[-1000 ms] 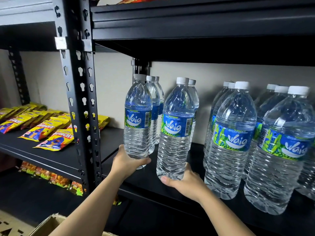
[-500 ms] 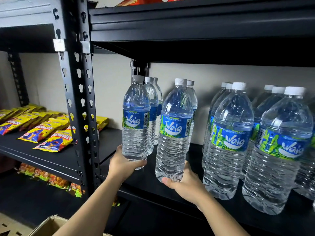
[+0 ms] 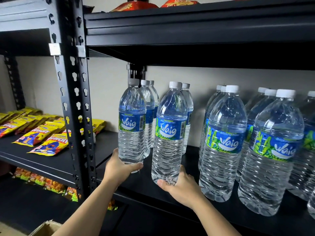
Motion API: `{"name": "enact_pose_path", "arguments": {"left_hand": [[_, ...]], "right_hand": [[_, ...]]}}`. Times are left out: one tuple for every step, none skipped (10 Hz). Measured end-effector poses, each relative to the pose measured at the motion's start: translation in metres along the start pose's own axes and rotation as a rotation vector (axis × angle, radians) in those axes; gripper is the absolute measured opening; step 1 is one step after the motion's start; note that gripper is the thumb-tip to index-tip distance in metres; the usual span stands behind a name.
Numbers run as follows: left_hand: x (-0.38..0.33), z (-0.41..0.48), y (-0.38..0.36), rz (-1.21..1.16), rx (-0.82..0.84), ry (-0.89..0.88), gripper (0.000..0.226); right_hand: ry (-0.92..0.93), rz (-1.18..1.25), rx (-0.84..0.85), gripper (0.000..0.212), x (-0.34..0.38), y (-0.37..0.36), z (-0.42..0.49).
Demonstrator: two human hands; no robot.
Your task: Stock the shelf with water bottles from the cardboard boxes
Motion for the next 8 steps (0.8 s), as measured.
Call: {"name": "enact_pose_path", "arguments": {"left_hand": [[-0.002,0.001,-0.001,-0.004,0.017,-0.034,0.101],[-0.004,0.0,-0.001,-0.042,0.045,-0.079,0.127],[-0.009,-0.003,0.0,-0.055,0.036,-0.099,0.134],[-0.018,-0.015,0.004,-0.132,-0.037,-0.137,0.126],[-0.021,-0.035,0.007,-0.142,-0.154,-0.196,0.092],[-0.028,-0.068,0.006,0.055,-0.316,-0.404,0.03],[-0.03,-0.08,-0.005,0.137,-0.277,-0.487,0.02],[-0.033,-0.092,-0.027,0.302,-0.191,-0.578,0.016]], "right_hand": [[0.001,0.021,-0.006,0.103,-0.002,0.0,0.001],[0.03,-0.017,-0.041,0.103,0.001,0.003,0.001],[0.045,-0.064,-0.059,0.108,0.005,0.003,0.0],[0.041,-0.184,-0.049,0.124,0.008,-0.001,0.0],[0.036,-0.239,-0.028,0.135,0.01,-0.003,-0.001],[0.043,-0.25,0.002,0.129,0.013,0.0,-0.007],[-0.009,-0.28,0.033,0.125,0.009,-0.003,-0.015],[-0.06,-0.269,0.032,0.099,0.007,-0.008,-0.03]]}}
Point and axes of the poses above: each hand's wrist, its own z-axis towards the middle knuckle, its own y-axis out of the back of the hand, x = y × z, the point moved 10 cm from there along z, towards the middle knuckle, and after that the axes turned 11 degrees about x, right-handed, at the moved point
